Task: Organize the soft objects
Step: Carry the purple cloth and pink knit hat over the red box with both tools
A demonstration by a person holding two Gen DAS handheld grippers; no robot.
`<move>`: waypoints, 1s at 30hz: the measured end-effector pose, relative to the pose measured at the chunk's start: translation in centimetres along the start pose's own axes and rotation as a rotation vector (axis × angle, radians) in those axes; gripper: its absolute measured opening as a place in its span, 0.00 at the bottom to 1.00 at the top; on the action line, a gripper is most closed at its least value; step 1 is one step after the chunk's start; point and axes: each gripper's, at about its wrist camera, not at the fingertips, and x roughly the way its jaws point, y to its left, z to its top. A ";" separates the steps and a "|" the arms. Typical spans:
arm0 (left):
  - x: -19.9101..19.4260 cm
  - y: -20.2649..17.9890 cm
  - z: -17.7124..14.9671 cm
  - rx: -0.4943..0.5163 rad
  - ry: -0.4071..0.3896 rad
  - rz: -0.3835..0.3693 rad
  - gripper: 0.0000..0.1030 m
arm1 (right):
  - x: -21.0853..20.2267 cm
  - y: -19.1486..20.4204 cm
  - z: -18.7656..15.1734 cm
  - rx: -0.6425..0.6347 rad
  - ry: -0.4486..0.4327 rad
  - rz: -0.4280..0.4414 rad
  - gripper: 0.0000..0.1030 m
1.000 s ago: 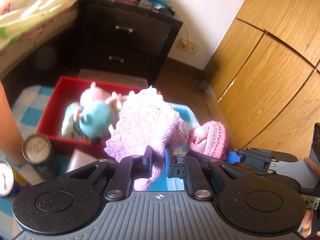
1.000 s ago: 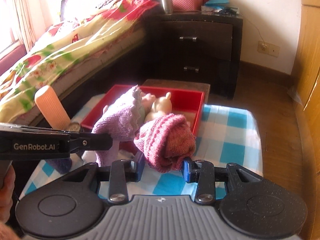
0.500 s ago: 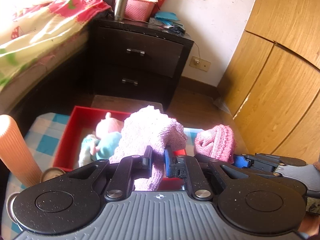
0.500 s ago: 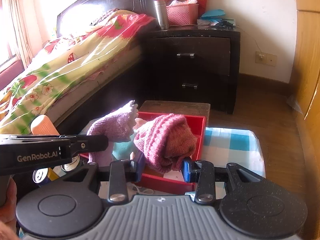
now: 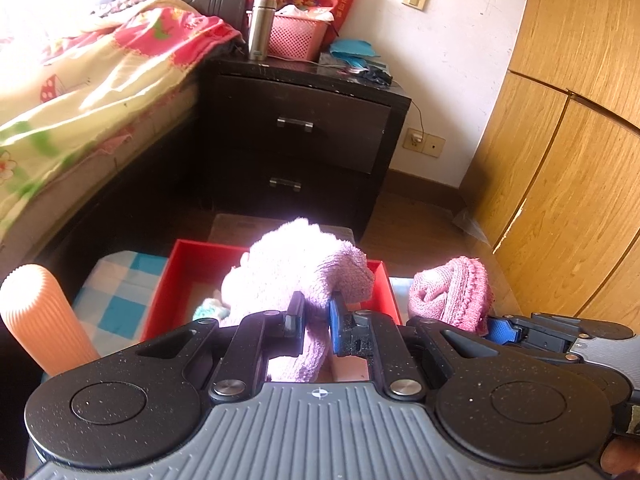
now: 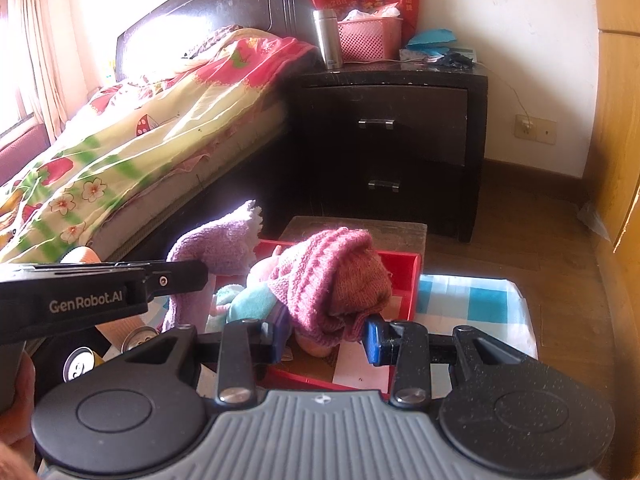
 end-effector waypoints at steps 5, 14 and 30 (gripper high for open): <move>0.6 0.0 0.5 0.004 -0.005 0.016 0.10 | 0.4 -0.1 0.4 0.003 -0.006 -0.001 0.15; 3.2 0.3 1.3 0.017 0.011 0.047 0.10 | 2.5 -0.5 1.8 0.007 -0.032 0.007 0.15; 7.0 0.6 3.1 0.021 0.007 0.064 0.10 | 7.2 -2.9 2.4 0.100 -0.019 0.025 0.15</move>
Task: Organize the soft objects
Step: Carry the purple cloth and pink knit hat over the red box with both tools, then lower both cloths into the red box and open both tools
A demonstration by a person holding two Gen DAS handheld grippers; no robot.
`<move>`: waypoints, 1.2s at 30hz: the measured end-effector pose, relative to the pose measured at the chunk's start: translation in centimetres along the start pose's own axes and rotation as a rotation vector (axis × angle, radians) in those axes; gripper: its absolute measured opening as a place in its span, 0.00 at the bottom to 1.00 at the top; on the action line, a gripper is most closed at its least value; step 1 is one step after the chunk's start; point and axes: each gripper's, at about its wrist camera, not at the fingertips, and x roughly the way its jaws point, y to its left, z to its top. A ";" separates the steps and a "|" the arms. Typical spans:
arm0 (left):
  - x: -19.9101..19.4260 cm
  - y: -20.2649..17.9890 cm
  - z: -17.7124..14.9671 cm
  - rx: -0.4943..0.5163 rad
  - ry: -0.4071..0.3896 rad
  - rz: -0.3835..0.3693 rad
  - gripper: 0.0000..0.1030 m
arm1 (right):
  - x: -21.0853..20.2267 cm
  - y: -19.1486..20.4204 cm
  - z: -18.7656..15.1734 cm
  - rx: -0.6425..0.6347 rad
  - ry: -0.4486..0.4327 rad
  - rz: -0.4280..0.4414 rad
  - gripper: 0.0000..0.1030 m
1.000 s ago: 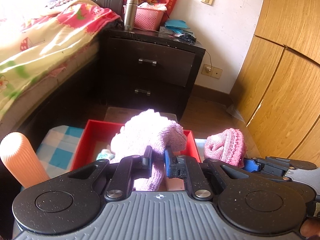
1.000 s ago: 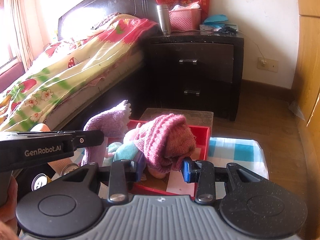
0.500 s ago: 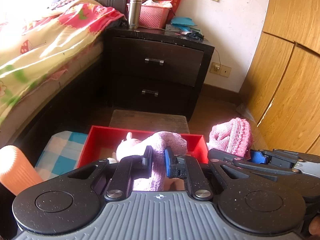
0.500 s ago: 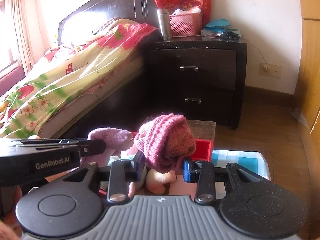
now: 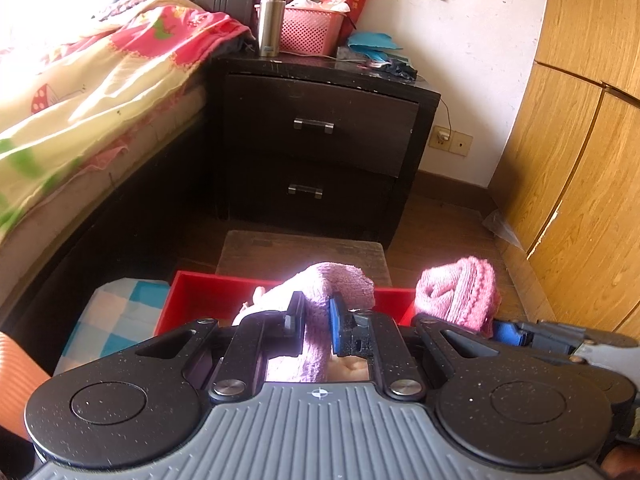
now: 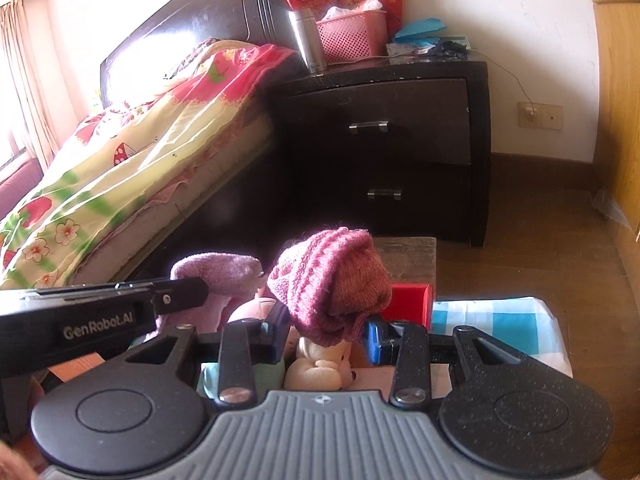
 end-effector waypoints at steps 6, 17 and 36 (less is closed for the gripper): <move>0.7 -0.1 0.3 -0.003 -0.005 -0.001 0.10 | 1.0 -0.5 0.2 0.009 0.006 0.001 0.15; 2.7 -0.2 0.5 0.003 -0.011 0.025 0.10 | 3.9 -1.3 -0.3 0.014 0.039 -0.018 0.15; 5.5 0.4 0.0 0.010 0.029 0.024 0.26 | 8.0 -1.7 -2.0 -0.061 0.163 -0.042 0.21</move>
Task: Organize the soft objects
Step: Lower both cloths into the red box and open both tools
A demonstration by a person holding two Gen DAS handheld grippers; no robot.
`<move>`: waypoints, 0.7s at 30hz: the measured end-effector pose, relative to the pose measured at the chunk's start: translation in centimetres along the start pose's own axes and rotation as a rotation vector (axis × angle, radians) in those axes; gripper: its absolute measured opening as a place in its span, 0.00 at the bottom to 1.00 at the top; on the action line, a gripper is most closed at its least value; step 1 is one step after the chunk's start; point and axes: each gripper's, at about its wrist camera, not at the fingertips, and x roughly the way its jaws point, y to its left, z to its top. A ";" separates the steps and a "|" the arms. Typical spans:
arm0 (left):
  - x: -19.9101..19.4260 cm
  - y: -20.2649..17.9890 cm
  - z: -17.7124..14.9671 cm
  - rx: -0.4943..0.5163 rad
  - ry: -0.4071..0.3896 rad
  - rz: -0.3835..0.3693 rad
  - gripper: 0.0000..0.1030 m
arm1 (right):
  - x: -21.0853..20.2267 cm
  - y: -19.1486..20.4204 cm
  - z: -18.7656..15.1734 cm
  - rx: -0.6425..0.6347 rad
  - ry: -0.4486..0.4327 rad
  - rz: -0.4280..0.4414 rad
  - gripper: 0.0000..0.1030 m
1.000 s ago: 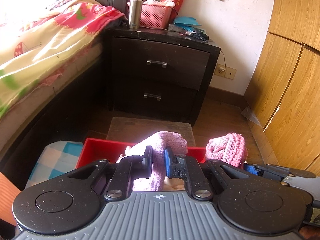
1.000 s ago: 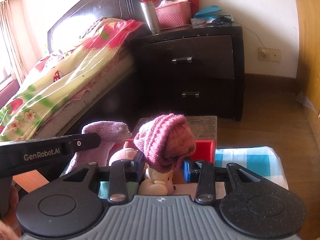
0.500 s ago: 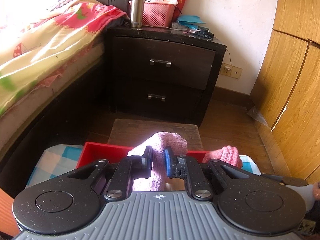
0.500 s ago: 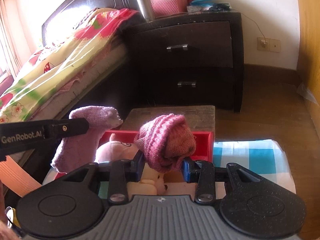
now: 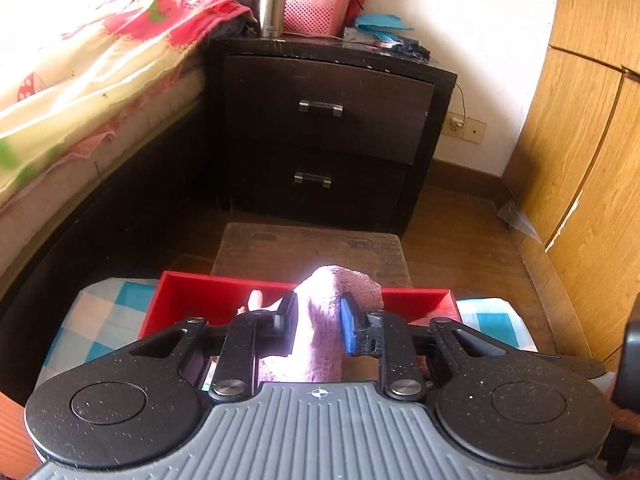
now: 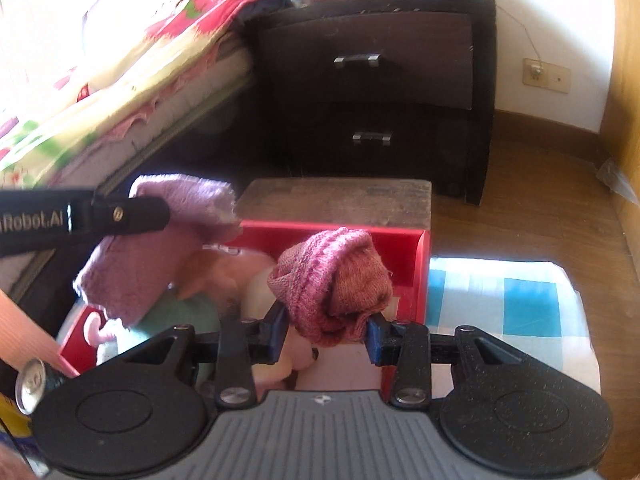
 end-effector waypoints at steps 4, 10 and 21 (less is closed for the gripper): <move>0.0 -0.2 -0.1 0.007 0.007 0.007 0.47 | 0.2 0.7 -0.3 -0.041 0.017 -0.009 0.43; -1.1 -0.1 0.1 -0.006 0.013 0.029 0.71 | -0.7 0.9 -0.5 -0.069 0.029 -0.042 0.53; -4.7 0.9 -0.9 -0.009 0.065 0.056 0.75 | -3.8 1.3 -1.4 -0.114 0.086 -0.069 0.58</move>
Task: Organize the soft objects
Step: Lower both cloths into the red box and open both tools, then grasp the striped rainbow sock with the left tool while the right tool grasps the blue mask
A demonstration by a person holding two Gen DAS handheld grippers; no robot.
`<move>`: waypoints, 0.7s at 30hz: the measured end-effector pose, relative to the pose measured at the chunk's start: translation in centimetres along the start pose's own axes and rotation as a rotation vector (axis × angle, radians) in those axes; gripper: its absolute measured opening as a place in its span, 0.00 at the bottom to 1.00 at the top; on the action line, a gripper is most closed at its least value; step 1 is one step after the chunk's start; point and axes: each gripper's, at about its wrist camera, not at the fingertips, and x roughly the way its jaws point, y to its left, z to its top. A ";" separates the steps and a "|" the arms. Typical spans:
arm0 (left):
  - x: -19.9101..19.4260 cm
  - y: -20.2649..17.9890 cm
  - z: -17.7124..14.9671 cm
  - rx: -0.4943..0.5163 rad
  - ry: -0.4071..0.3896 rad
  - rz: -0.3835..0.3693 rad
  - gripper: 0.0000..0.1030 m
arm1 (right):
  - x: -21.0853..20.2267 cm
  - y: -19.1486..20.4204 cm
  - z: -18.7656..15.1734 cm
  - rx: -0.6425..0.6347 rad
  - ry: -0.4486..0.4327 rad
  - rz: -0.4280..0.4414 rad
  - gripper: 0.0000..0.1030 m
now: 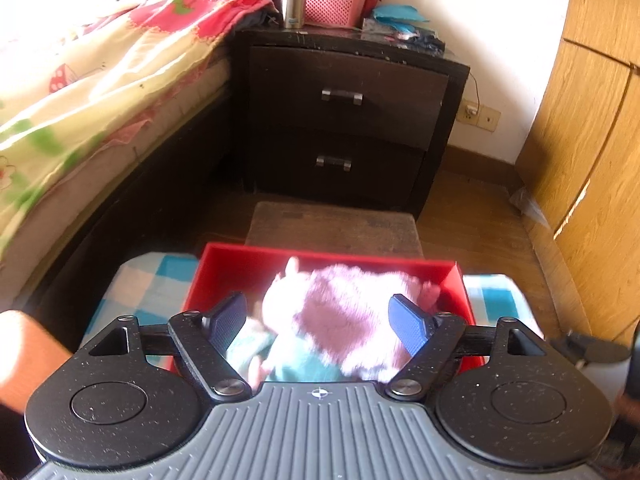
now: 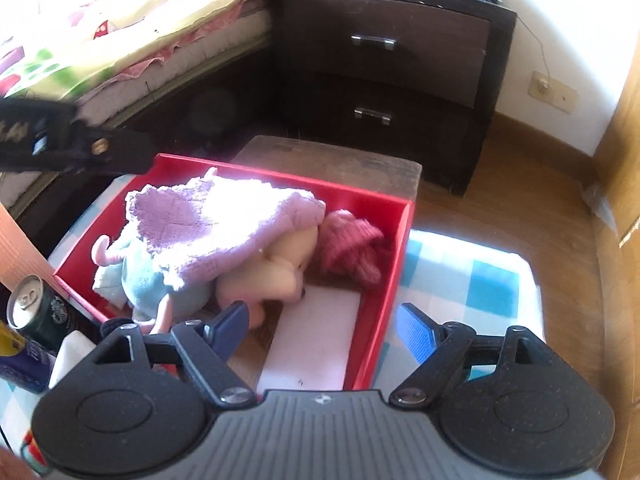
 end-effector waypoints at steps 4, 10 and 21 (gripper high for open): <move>-0.5 0.9 -1.7 -0.024 0.058 -0.016 0.75 | -1.6 0.0 -0.2 0.002 -0.019 -0.012 0.58; -0.8 1.7 -4.9 -0.022 0.144 -0.019 0.75 | -3.8 0.4 -0.7 -0.009 -0.032 -0.018 0.58; -1.7 2.2 -9.5 0.002 0.243 -0.069 0.75 | -5.5 0.2 -2.3 -0.040 -0.012 -0.020 0.58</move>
